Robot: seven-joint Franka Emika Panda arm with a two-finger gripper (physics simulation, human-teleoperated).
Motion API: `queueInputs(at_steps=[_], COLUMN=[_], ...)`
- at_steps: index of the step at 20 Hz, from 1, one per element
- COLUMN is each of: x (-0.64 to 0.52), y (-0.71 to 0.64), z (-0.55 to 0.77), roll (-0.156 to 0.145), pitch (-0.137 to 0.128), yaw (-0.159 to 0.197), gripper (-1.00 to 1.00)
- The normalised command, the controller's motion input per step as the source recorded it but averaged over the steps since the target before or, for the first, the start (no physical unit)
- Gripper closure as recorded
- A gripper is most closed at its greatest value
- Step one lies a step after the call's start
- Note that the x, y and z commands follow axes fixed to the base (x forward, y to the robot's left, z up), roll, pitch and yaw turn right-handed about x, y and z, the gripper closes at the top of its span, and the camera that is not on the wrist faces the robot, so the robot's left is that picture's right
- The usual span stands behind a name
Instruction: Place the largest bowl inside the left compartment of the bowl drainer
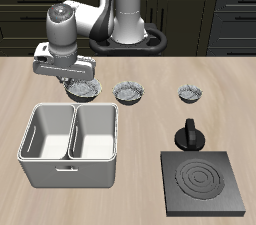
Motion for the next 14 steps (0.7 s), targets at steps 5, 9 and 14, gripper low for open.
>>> queueInputs(at_steps=[5,9,14], x=[0.0,0.0,-0.03], y=[0.13,0.14,0.21], z=[0.48,0.26,0.6], roll=[0.012,0.021,0.009], pitch=[-0.082,-0.024,-0.102], yaw=[0.019,-0.004,0.037], gripper=[1.0,1.0,1.0])
